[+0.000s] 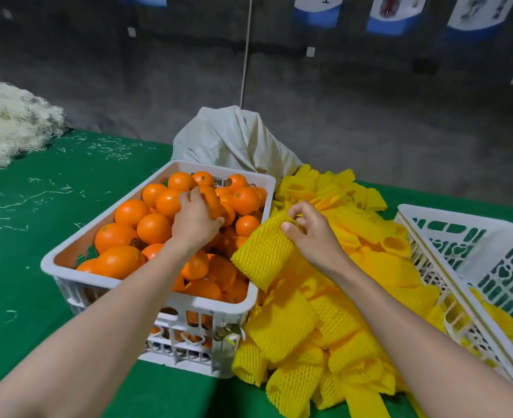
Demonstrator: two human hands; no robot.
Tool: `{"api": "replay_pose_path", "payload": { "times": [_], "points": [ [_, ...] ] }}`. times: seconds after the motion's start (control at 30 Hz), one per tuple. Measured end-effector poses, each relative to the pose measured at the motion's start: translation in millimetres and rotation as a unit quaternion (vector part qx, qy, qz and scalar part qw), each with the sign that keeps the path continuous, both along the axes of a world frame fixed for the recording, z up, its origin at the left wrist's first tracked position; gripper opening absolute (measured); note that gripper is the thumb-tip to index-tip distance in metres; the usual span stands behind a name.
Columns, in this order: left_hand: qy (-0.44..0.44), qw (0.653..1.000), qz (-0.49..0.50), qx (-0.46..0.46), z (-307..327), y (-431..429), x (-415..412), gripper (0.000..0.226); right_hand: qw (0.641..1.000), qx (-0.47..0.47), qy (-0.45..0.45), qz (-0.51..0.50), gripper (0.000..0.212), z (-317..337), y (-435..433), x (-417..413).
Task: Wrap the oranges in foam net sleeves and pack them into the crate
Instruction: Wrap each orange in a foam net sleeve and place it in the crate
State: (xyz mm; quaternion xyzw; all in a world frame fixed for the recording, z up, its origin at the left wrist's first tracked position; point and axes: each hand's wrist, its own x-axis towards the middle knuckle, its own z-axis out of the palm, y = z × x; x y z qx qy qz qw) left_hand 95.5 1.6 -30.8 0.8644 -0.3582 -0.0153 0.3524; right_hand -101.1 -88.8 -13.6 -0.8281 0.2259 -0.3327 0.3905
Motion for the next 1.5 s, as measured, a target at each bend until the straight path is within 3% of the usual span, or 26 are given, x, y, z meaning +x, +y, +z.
{"api": "replay_pose_path", "payload": {
  "times": [0.1,0.23,0.33,0.43,0.57,0.7,0.73,0.87,0.93,1.03,1.17,1.4,1.5],
  "points": [
    [-0.064,0.994,-0.008,0.084,-13,-15,19,0.098,1.0,0.022,-0.003,-0.007,0.017,1,-2,-4],
    [-0.111,0.992,0.001,0.053,-21,-19,30,0.084,0.999,0.042,-0.008,-0.015,0.02,2,-5,-14],
    [-0.058,0.998,-0.037,-0.008,-19,-16,26,0.084,0.997,0.078,-0.022,-0.007,0.021,5,-5,-16],
    [0.065,0.977,-0.126,-0.157,-6,-10,4,0.08,0.992,0.115,-0.049,0.017,0.021,11,-1,-16],
    [0.313,0.885,-0.255,-0.23,15,-5,-35,0.081,0.976,0.19,-0.094,0.058,0.01,15,3,-18],
    [0.571,0.723,-0.304,-0.243,24,-9,-75,0.063,0.957,0.256,-0.116,0.07,0.012,16,3,-27],
    [0.601,0.7,-0.3,-0.244,25,-11,-84,0.056,0.953,0.267,-0.119,0.073,0.012,16,2,-31],
    [0.612,0.711,-0.243,-0.248,23,-22,-112,0.047,0.944,0.295,-0.128,0.079,0.014,12,-2,-50],
    [0.625,0.7,-0.224,-0.263,22,-27,-126,0.032,0.938,0.31,-0.132,0.087,0.013,10,-3,-58],
    [0.651,0.668,-0.226,-0.282,15,-34,-147,0.041,0.934,0.322,-0.122,0.094,0.013,8,-2,-69],
    [0.665,0.656,-0.207,-0.292,8,-39,-169,0.05,0.968,0.225,-0.105,0.023,0.022,2,-4,-83],
    [0.669,0.641,-0.241,-0.289,-4,-38,-191,0.05,0.966,0.176,-0.168,-0.084,0.025,-8,-14,-102],
    [0.622,0.681,-0.279,-0.268,-9,-36,-193,0.066,0.959,0.213,-0.167,-0.084,0.024,-7,-16,-107]
  ]
}}
